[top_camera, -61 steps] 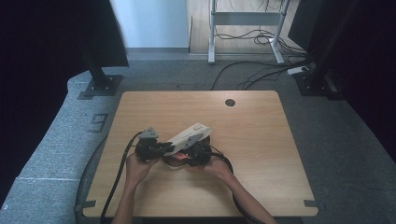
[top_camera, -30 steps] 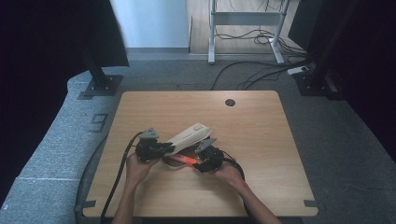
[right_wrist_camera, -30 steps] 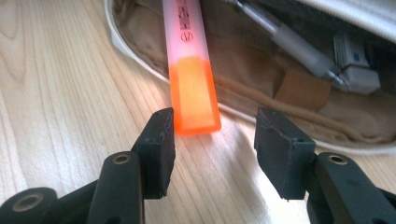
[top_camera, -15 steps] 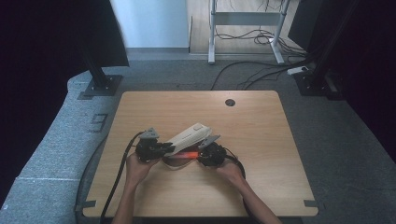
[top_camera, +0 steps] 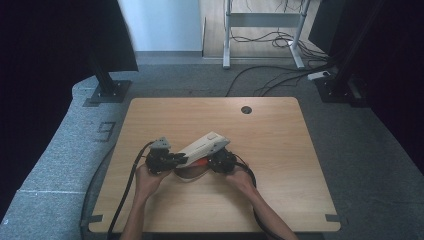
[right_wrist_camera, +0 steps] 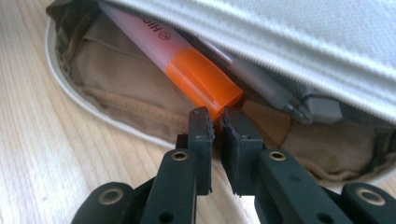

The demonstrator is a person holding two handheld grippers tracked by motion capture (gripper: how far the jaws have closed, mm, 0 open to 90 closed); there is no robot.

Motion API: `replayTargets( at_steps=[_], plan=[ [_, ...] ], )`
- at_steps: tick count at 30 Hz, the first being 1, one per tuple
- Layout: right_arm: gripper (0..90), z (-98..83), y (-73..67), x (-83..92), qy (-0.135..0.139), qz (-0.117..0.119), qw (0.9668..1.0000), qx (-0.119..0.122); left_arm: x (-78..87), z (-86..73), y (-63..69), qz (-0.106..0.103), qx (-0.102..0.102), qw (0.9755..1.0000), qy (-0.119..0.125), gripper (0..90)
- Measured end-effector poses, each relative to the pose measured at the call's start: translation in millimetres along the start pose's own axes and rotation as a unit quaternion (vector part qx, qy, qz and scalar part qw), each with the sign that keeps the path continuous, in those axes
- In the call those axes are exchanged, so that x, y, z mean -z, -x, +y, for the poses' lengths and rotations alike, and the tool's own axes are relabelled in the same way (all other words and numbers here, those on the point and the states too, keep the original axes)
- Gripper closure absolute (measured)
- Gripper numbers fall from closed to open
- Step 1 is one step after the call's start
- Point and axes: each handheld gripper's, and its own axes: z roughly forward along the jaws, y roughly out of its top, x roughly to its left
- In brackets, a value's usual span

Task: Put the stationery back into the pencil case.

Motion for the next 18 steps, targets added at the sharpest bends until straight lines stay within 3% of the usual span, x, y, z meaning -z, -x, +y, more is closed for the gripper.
replayTargets(
  at_steps=[10,18],
  plan=[
    [78.5,8.4,1.7,-8.6,0.008,0.001,1.0000,-0.004,-2.8,-0.7,0.5,-0.004,-0.001,1.0000,-0.006,75.3],
    [69.2,3.8,3.0,1.8,0.007,-0.004,1.0000,-0.001,-6.3,-2.0,1.5,-0.010,0.000,0.9999,-0.011,74.6]
  ],
)
